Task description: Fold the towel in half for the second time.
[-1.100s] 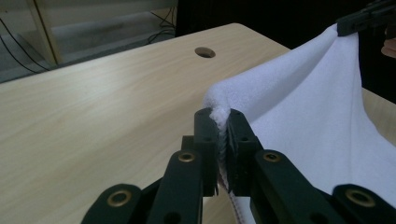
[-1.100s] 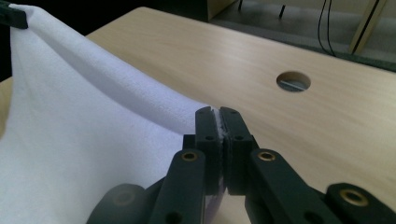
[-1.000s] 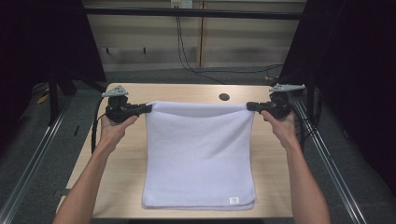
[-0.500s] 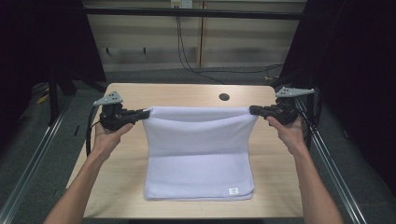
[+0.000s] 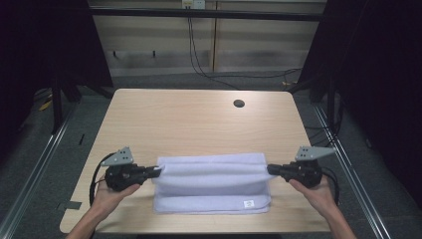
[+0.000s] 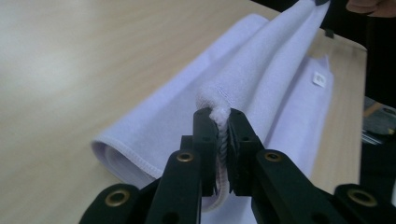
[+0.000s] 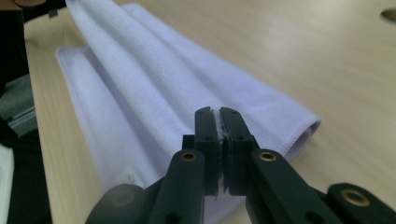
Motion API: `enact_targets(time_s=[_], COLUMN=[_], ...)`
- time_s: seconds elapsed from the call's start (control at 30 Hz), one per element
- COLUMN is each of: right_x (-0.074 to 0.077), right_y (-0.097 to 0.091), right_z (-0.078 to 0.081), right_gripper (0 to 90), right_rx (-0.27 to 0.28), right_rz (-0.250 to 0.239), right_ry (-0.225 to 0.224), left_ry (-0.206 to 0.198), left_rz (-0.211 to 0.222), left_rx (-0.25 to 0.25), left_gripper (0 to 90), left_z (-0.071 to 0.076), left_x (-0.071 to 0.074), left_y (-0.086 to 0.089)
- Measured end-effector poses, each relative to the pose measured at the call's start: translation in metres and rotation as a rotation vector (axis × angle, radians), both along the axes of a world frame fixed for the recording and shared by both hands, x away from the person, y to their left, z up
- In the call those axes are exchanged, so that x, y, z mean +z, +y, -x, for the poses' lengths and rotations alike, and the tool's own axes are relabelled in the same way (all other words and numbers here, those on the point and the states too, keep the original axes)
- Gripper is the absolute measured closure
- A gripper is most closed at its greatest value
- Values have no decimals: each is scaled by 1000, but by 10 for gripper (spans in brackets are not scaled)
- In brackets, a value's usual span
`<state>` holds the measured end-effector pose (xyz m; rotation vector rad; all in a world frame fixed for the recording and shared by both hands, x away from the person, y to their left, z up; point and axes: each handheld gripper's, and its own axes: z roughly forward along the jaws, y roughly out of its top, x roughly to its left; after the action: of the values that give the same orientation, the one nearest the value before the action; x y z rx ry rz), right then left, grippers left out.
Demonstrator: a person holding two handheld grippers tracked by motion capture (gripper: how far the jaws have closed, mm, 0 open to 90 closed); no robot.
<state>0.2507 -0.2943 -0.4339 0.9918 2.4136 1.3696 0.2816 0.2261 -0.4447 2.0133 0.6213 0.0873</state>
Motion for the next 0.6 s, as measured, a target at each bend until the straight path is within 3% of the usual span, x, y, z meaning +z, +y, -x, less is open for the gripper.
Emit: enact_targets(time_s=[0.1,0.13,0.17,0.27,0.37,0.4,0.43,0.5,0.53,0.57,0.6], right_x=[-12,-22,-22,-38,-45,-46,-46,-38,-35,-35,-33], right_y=[1,2,2,4,5,4,4,-1,-4,-4,-6], right_z=[11,18,18,37,51,54,54,61,62,62,61], right_gripper=[862,856,856,802,758,750,750,733,719,719,697], right_rx=[14,24,24,51,63,76,76,51,27,27,-9], right_rz=[19,33,33,80,115,112,112,64,43,43,15], right_ry=[35,67,67,124,153,161,161,137,116,116,91], left_ry=[21,53,53,103,111,122,122,117,82,82,77], left_rz=[-3,-26,-26,-103,-105,-96,-96,-70,-53,-53,-34], left_rx=[-14,-30,-30,-74,-71,-55,-55,-38,-22,-22,9], left_gripper=[835,829,826,818,747,727,706,700,689,659,659], left_z=[11,20,20,34,39,47,47,54,55,55,50], left_x=[-10,-21,-21,-32,-34,-33,-33,-29,-24,-24,-24], left_y=[1,1,1,1,3,5,5,6,8,8,11])
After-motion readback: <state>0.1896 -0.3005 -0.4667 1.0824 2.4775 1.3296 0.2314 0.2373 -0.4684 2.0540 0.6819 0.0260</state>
